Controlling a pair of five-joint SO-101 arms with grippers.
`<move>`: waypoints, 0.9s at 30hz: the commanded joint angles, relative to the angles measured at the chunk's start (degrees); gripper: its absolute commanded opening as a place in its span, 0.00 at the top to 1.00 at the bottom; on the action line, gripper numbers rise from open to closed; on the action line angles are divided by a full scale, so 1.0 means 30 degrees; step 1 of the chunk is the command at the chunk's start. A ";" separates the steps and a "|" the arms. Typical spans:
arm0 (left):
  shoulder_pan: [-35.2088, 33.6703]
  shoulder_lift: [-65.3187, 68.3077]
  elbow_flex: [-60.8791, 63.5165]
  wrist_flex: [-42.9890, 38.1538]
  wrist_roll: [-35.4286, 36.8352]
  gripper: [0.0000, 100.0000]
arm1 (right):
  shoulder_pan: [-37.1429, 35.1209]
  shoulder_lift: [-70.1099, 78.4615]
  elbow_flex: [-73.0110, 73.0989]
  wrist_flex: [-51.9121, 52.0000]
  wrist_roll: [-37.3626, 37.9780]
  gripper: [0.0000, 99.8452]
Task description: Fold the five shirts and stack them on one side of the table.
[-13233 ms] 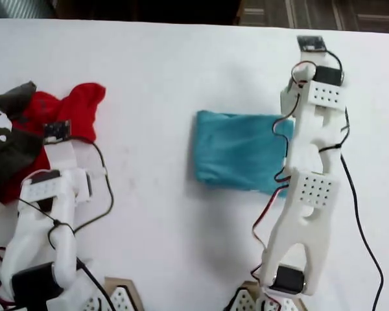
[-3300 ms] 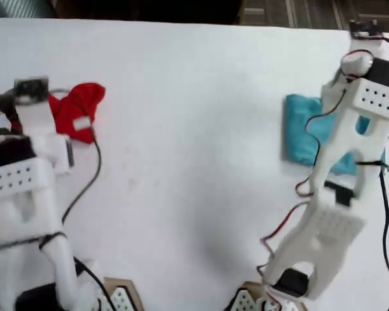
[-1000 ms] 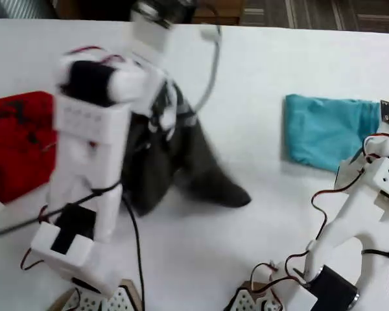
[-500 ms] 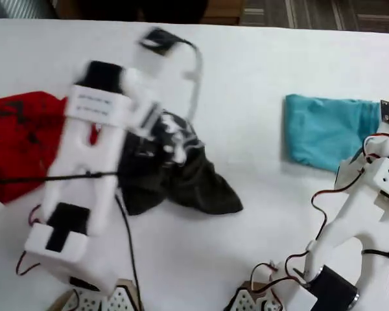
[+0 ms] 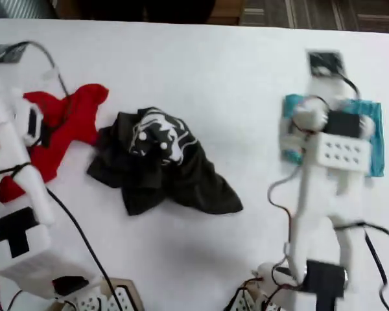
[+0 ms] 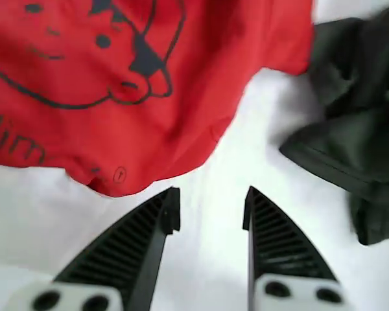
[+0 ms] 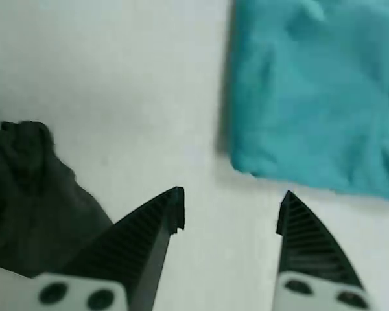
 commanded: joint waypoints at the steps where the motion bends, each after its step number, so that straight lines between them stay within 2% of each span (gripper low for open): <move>1: -0.0908 -0.0791 0.4029 -0.4044 -0.0147 0.82 | -0.3033 0.2769 -0.4630 0.0190 -0.0615 0.77; 4: -0.1524 -0.0821 0.7810 -0.8059 -0.0147 0.82 | -0.5114 0.6168 -0.8381 0.1392 -0.0615 0.77; 7: -0.3048 -0.0821 0.9861 -1.1136 -0.0117 0.82 | -0.6725 0.9099 -1.2571 0.2945 -0.0615 0.77; 12: -0.7179 -0.0938 1.0388 -1.3890 0.0205 0.83 | -0.8923 1.2879 -1.8667 0.5201 -0.0586 0.77; 17: -1.0198 -0.0938 0.9011 -1.3744 0.2168 0.84 | -1.0740 1.5370 -2.1392 0.5407 -0.0586 0.77; 22: -1.1927 -0.0967 0.6579 -1.2689 0.3458 0.83 | -1.3026 1.7245 -2.1538 0.5407 -0.0498 0.77; 27: -1.3158 -0.0879 0.4322 -1.2601 0.4103 0.83 | -1.4491 1.8418 -2.1421 0.5436 0.0762 0.77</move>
